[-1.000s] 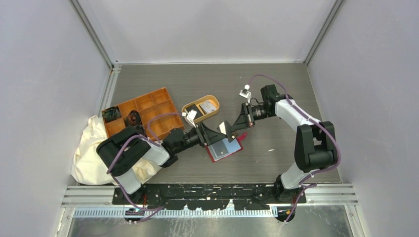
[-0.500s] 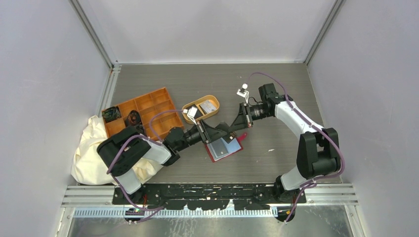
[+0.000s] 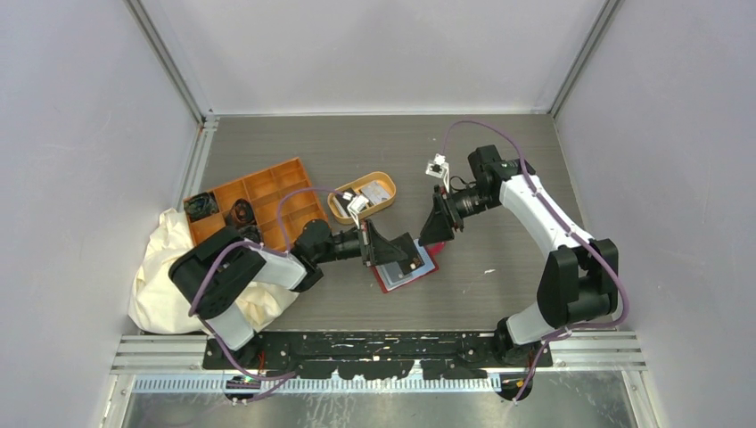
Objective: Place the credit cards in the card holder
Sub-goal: Insert the credit card into the card holder.
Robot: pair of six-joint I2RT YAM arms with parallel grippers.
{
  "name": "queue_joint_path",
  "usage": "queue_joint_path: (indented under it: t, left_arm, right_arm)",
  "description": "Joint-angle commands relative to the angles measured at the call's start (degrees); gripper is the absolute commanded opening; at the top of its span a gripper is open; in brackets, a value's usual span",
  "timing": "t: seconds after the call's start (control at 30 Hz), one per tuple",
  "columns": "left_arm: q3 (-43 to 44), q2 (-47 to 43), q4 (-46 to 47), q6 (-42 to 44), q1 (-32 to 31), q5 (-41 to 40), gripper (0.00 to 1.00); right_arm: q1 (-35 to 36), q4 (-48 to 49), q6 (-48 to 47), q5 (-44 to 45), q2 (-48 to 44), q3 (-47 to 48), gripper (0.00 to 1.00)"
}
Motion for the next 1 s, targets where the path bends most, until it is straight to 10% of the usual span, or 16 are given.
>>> queue_joint_path:
  t: [0.0, 0.4, 0.63, 0.97]
  left_arm:
    - [3.86, -4.43, -12.29, 9.28, 0.15, 11.76, 0.00]
    - [8.15, -11.40, -30.58, 19.94, -1.18, 11.44, 0.00]
    - [8.29, -12.74, -30.75, 19.73, -2.19, 9.71, 0.00]
    - [1.21, -30.11, -51.94, 22.84, -2.17, -14.05, 0.55]
  right_arm:
    - [2.12, -9.22, -14.29, -1.56, -2.61, 1.06, 0.57]
    - [8.76, -2.61, -9.66, 0.99, -2.49, -1.14, 0.51]
    - [8.74, -2.83, -7.97, -2.51, -1.77, -0.75, 0.06]
    - [4.11, 7.32, 8.95, 7.88, -0.64, -3.67, 0.01]
